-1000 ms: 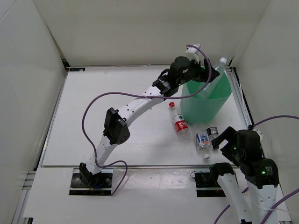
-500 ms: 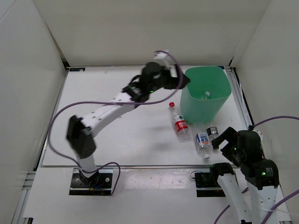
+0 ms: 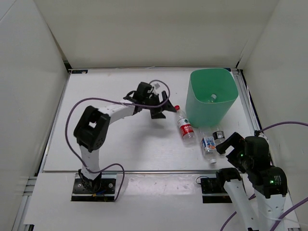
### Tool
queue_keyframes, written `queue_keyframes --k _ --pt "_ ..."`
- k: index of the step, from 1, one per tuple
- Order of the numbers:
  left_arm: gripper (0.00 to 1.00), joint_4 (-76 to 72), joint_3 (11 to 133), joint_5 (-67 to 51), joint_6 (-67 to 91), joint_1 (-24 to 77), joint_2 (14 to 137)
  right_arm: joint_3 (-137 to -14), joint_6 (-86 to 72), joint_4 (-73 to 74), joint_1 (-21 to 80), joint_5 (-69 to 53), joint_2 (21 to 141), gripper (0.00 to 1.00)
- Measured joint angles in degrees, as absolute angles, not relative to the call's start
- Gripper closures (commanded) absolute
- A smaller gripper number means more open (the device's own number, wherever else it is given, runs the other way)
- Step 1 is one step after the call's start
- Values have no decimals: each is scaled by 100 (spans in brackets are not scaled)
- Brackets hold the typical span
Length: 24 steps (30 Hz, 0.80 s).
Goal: Put the plastic bottles in the bin
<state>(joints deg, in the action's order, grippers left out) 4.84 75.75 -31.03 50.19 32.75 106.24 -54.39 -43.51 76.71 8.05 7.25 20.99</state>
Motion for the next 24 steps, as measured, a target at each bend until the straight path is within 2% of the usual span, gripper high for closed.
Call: queue_keyframes --k 4,8,24 --pt "0 766 7476 -3573 5196 3367 11406 -5422 -4351 7664 805 685 2099 0" --pt "0 851 7516 -3844 5223 3426 11498 -5422 -4351 7675 805 666 2099 0" --pt "0 683 8691 -4329 5341 3732 12886 -5535 -4353 7719 805 698 2032 0"
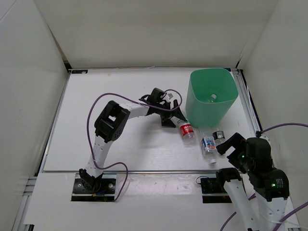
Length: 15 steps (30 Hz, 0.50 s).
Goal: Put the plastic bottles in the bin
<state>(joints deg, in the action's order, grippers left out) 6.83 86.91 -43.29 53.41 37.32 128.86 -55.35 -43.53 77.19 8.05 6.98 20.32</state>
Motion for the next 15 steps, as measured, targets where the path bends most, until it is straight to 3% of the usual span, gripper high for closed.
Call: queue_keyframes --k 4,8,12,15 --pt "0 683 8969 -4377 5406 3752 13080 -5614 -4353 7728 805 738 1986 0" --pt "15 639 9295 -4449 5472 3782 13343 -5621 -4355 7736 805 740 1896 0" --pt "24 589 9262 -4401 5489 3820 13380 -5623 -4368 7749 805 744 1861 0" --pt "41 515 8991 -4401 5489 3789 13240 -5623 -4397 7749 805 749 1859 0"
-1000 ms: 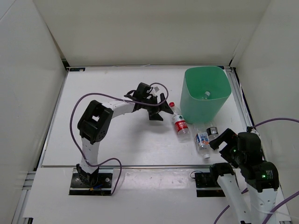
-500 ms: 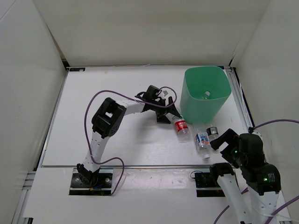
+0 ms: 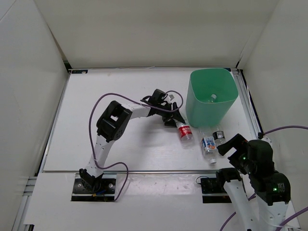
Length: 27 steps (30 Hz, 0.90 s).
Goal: Put the plastic bottles in the bin
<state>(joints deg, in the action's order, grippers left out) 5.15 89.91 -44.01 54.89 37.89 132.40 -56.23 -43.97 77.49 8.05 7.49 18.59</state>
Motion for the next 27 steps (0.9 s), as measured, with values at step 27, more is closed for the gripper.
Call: queue_keyframes --k 27 --pt "46 414 12331 -1922 3664 3964 11238 -5371 -4287 7771 805 556 1973 0"
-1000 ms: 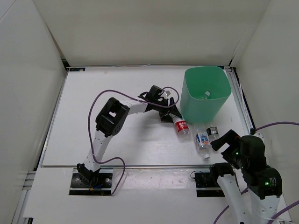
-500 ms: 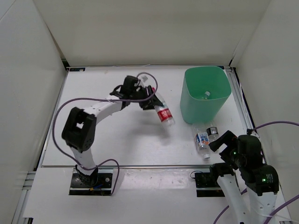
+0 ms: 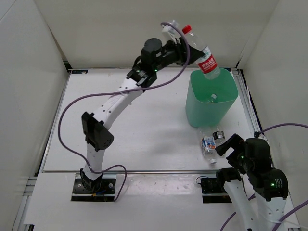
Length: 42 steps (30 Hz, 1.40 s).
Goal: Put the plastic bottles in the bin
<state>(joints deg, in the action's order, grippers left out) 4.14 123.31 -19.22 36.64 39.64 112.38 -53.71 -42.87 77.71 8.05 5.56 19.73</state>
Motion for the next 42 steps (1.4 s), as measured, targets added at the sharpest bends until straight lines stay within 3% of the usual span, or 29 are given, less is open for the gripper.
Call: queue_keyframes --k 7,9,13,14,17,24,35,42 --pt "34 574 13364 -1343 3295 4578 12829 -5629 -4292 7771 805 766 1927 0" --pt "26 709 13353 -1236 3238 4670 13076 -5688 -4294 7787 805 777 1900 0" --pt "11 829 13152 -1039 3124 4746 13146 -5848 -4296 7789 805 779 1874 0" --pt "0 823 13122 -985 3092 4748 13104 -5863 -4294 7791 805 779 1852 0" --pt "0 854 12945 -799 2943 4775 12860 -5867 -4259 7793 805 777 1831 0" --pt "0 873 11524 -198 2456 4818 11089 -5518 -4178 7721 805 735 2749 0" --pt "0 967 7008 1256 2491 5074 6250 -5275 -4156 6414 958 679 4703 3" --pt "0 1997 5933 1909 2783 5072 5028 -4571 -4156 5500 1621 917 5131 3"
